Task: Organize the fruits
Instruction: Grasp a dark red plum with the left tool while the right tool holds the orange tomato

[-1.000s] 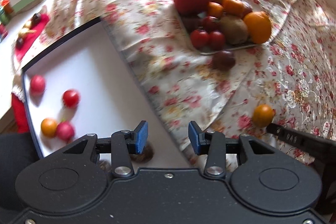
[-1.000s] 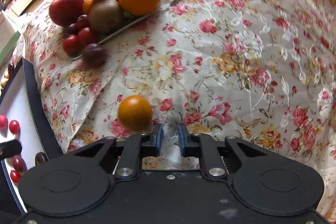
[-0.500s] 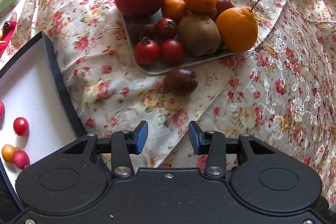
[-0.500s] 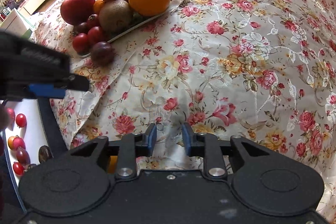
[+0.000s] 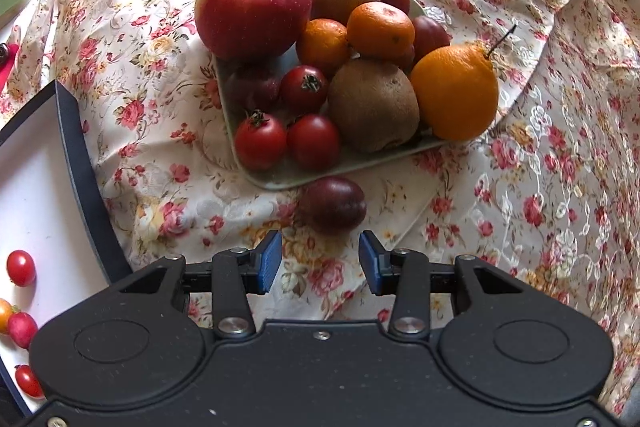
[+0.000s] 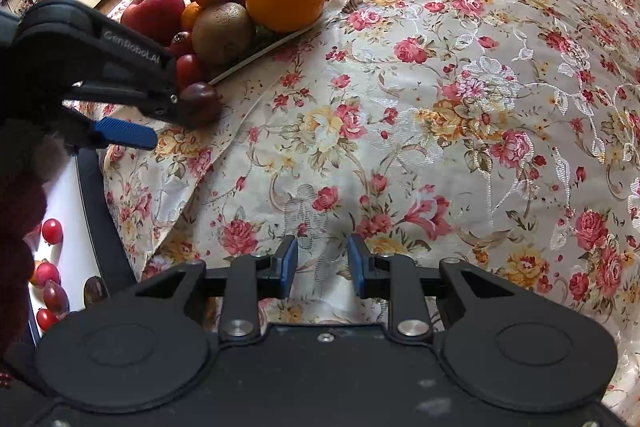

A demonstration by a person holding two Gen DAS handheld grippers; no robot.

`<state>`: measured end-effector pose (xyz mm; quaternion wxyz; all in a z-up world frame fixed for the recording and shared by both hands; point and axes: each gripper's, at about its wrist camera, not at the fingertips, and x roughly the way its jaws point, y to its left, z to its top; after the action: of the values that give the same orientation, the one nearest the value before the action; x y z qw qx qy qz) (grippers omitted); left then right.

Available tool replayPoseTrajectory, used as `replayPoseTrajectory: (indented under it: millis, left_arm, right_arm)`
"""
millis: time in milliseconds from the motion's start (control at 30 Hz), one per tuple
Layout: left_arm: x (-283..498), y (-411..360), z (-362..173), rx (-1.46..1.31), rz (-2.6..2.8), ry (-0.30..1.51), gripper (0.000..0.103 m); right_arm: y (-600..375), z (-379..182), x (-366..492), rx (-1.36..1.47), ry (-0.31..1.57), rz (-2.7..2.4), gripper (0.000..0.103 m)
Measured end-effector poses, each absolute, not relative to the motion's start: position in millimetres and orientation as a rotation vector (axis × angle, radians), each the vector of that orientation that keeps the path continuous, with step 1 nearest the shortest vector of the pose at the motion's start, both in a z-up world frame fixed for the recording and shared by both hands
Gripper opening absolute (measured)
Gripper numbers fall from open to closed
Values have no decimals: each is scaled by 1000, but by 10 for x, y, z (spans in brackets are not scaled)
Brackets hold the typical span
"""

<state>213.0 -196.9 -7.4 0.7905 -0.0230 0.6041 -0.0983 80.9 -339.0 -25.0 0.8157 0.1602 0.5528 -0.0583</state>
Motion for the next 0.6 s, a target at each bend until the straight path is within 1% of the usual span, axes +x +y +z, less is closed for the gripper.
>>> replayPoseTrajectory:
  millis: [467, 600]
  left_arm:
    - [2261, -2205, -263, -30, -114, 1317, 50]
    - [2309, -2199, -328, -54, -92, 1326, 53]
  right_arm:
    - [-3381, -244, 785, 339, 1172, -122, 26]
    - [-3382, -245, 785, 338, 1171, -122, 26]
